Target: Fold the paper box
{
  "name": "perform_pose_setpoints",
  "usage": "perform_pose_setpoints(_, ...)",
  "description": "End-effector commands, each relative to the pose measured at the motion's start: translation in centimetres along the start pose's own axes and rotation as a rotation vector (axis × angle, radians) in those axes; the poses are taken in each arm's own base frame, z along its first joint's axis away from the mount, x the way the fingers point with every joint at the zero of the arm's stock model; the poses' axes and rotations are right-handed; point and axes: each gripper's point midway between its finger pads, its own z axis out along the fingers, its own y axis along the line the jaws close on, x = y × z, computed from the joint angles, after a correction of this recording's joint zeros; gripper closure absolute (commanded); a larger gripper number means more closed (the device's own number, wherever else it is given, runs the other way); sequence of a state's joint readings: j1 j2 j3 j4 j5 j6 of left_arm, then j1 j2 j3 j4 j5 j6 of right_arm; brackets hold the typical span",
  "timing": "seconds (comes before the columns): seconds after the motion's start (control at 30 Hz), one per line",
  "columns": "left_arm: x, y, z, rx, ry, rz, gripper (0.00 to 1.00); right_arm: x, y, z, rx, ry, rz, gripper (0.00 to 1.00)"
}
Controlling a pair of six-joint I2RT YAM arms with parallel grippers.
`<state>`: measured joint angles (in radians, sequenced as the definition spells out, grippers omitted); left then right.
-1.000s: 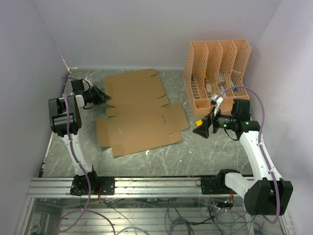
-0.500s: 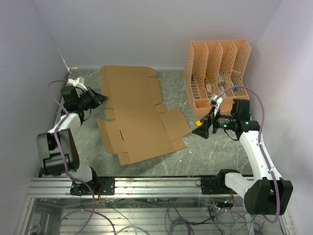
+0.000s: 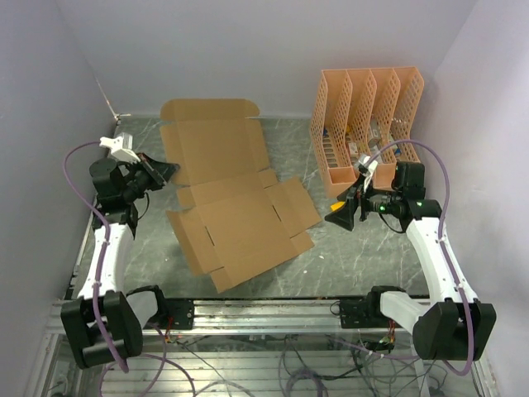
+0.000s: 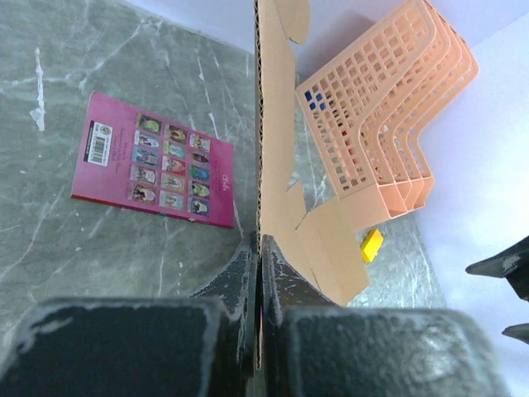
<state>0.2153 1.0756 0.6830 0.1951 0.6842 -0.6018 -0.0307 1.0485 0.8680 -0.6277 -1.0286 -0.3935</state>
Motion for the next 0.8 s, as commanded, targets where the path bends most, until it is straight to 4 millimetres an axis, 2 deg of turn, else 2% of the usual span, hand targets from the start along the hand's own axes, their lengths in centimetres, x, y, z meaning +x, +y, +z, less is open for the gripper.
perform_pose_setpoints(0.0, -1.5, -1.8, -1.6, 0.001, -0.023, 0.070, 0.93, -1.3, 0.0, -0.2, -0.009, -0.014, -0.043, 0.00)
perform_pose_setpoints(0.2, -1.7, -3.8, -3.2, 0.039, -0.045, 0.142, 0.93, -2.1, -0.3, -0.4, 0.020, -0.029, -0.054, 0.00)
perform_pose_setpoints(0.57, -4.8, -9.2, -5.0, 0.190, -0.133, 0.276, 0.93, -3.8, -0.6, -1.1, 0.020, -0.057, -0.056, 0.04)
perform_pose_setpoints(0.77, -5.9, -11.5, -5.9, 0.267, -0.179, 0.303, 0.93, -5.5, -1.3, -1.5, 0.075, -0.108, -0.110, 0.08)
